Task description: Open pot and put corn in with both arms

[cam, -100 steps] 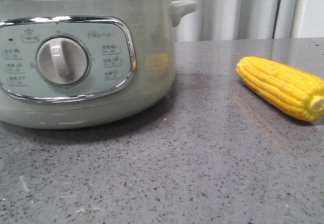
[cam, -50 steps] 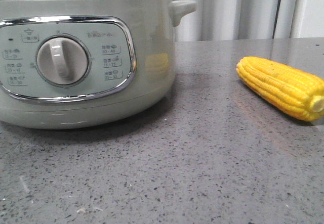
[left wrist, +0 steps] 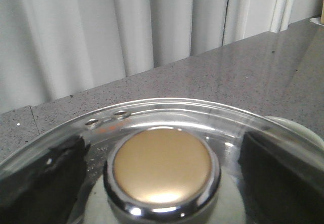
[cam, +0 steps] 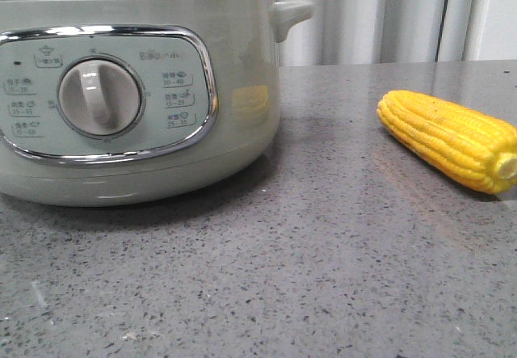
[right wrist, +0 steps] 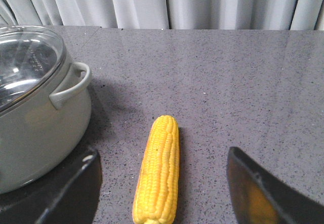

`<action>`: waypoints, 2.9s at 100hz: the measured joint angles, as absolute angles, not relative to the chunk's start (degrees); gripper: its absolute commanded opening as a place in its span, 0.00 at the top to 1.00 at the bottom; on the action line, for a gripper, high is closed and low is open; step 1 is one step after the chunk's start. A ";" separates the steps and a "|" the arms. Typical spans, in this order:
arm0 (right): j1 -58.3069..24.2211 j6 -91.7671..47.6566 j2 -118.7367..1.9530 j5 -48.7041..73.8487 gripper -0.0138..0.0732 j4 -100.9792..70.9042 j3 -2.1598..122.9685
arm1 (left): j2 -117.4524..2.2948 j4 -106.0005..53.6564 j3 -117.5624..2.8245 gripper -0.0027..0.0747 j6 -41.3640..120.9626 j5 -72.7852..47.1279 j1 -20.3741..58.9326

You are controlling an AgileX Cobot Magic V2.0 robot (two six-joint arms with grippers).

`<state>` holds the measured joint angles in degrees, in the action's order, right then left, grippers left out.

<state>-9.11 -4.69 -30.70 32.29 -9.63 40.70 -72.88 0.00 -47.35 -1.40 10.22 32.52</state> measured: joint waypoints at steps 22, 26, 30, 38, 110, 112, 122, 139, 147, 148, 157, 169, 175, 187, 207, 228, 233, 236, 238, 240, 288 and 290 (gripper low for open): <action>-9.11 -4.69 -30.70 32.29 0.31 -9.63 40.70 | -72.93 0.30 -47.48 0.67 -1.40 11.09 32.76; -9.11 -4.69 -30.70 32.29 0.31 -9.63 40.70 | -72.93 0.00 -47.48 0.72 -1.40 11.13 32.76; -9.11 -4.69 -30.70 32.29 0.31 -9.63 40.70 | -73.03 0.00 -47.48 0.75 -1.53 11.22 32.76; -9.11 -4.69 -30.70 32.29 0.31 -9.63 40.70 | -73.03 0.00 -47.48 0.80 -1.53 11.35 32.76; -9.11 -4.69 -30.70 32.29 0.31 -9.63 40.70 | -54.98 0.00 -51.56 0.81 -1.40 -1.68 24.11; -9.11 -4.69 -30.70 32.29 0.31 -9.63 40.70 | -54.33 0.00 -51.56 0.81 -1.40 -2.33 23.00; -9.11 -4.69 -30.70 32.29 0.31 -9.63 40.70 | -51.43 0.00 -51.66 0.81 -1.40 -6.14 16.88; -9.11 -4.69 -30.70 32.29 0.31 -9.63 40.70 | -49.18 0.00 -51.66 0.81 -1.40 -12.66 3.90; -9.11 -4.69 -30.70 32.29 0.31 -9.63 40.70 | -48.93 0.00 -51.33 0.81 -1.40 -13.44 -2.64; -9.11 -4.69 -30.70 32.29 0.31 -9.63 40.70 | -48.93 0.00 -51.33 0.81 -1.40 -13.45 -3.12; -9.11 -4.69 -30.70 32.29 0.31 -9.63 40.70 | -48.93 0.30 -50.30 0.81 -1.29 -12.93 -8.35; -9.11 -4.69 -30.70 32.29 0.31 -9.63 40.70 | -50.14 0.00 -48.60 0.81 -1.29 -10.42 -11.11; -9.11 -4.69 -30.70 32.29 0.31 -9.63 40.70 | -51.18 0.00 -47.72 0.81 -1.29 -9.70 -12.00; -9.11 -4.69 -30.70 32.19 0.31 -9.42 40.70 | -53.60 0.00 -45.93 0.81 -1.29 -9.34 -12.94; -9.11 -4.69 -30.70 32.19 0.31 -9.42 40.70 | -56.37 -0.30 -43.04 0.81 -1.29 -8.76 -13.09; -9.11 -4.69 -30.70 32.19 0.31 -9.42 40.70 | -60.45 -0.38 -40.78 0.81 -1.29 -3.64 -13.09; -9.11 -4.69 -30.70 32.19 0.31 -9.42 40.70 | -61.51 -0.38 -40.20 0.81 -1.29 -2.09 -13.09; -9.11 -4.69 -30.70 32.19 0.31 -9.42 40.70 | -62.22 -0.38 -39.95 0.81 -1.29 -1.23 -13.09; -9.11 -4.69 -30.70 32.19 0.31 -9.42 40.70 | -62.51 -0.38 -39.83 0.81 -1.29 -0.54 -13.09; -9.11 -4.69 -30.70 32.19 0.31 -9.42 40.70 | -62.93 -0.38 -39.70 0.81 -1.29 0.00 -13.09; -9.11 -4.69 -30.70 32.85 0.31 -9.42 40.70 | -72.11 -2.37 -39.23 0.81 -1.29 6.44 -13.09; -9.11 -4.69 -30.70 32.85 0.31 -9.42 40.70 | -72.46 -2.70 -39.11 0.81 -1.29 6.61 -13.09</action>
<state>-9.11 -4.69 -30.70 32.85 -9.42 40.70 -72.46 -2.70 -39.11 -1.29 6.61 -13.09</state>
